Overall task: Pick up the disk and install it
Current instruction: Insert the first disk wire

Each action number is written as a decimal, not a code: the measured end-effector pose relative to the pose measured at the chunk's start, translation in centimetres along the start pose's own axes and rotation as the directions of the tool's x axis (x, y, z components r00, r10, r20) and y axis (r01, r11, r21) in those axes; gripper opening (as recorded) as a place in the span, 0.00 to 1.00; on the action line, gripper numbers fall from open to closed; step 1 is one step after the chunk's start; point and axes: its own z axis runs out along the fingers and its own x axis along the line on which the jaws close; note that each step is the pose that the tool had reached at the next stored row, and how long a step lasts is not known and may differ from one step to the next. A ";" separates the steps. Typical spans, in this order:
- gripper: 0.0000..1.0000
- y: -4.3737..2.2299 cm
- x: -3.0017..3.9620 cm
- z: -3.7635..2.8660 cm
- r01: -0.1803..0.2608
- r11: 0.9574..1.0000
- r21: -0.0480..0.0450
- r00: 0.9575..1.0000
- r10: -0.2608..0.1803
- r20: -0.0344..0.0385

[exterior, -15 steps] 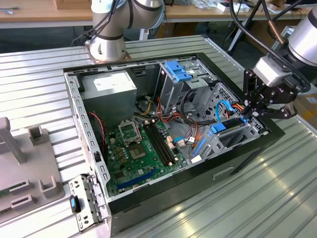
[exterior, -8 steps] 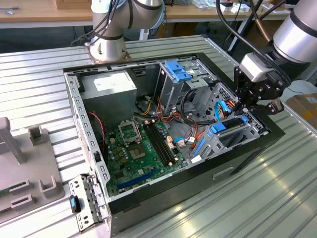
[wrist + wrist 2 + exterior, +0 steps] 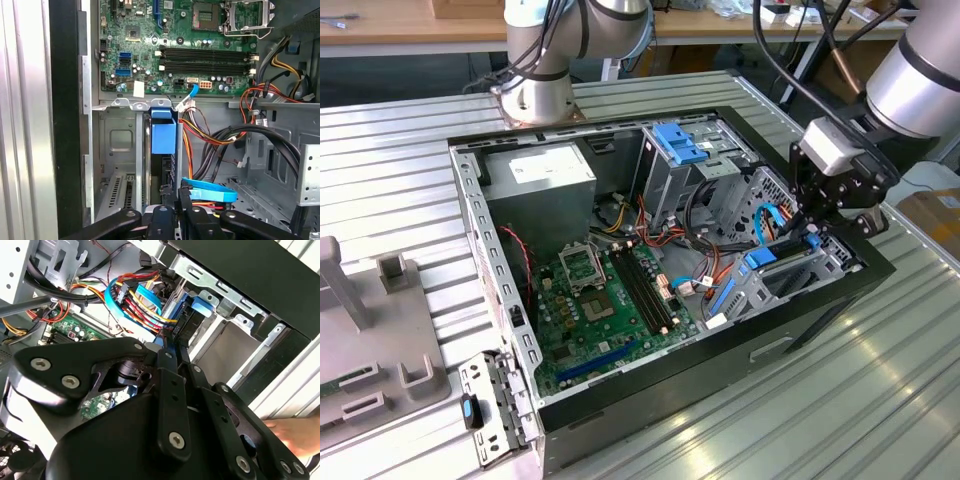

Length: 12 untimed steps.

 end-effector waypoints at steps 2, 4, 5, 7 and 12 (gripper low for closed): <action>0.16 0.03 0.01 0.00 0.000 1.000 0.000 1.000 0.000 0.000; 0.16 0.16 0.02 0.12 0.001 1.000 0.000 1.000 -0.001 0.002; 0.16 0.17 0.02 0.19 0.005 1.000 -0.001 1.000 -0.005 0.004; 0.16 0.17 0.03 0.24 0.008 1.000 -0.001 1.000 -0.008 0.004; 0.16 0.12 0.09 0.31 0.015 1.000 -0.002 1.000 -0.015 0.004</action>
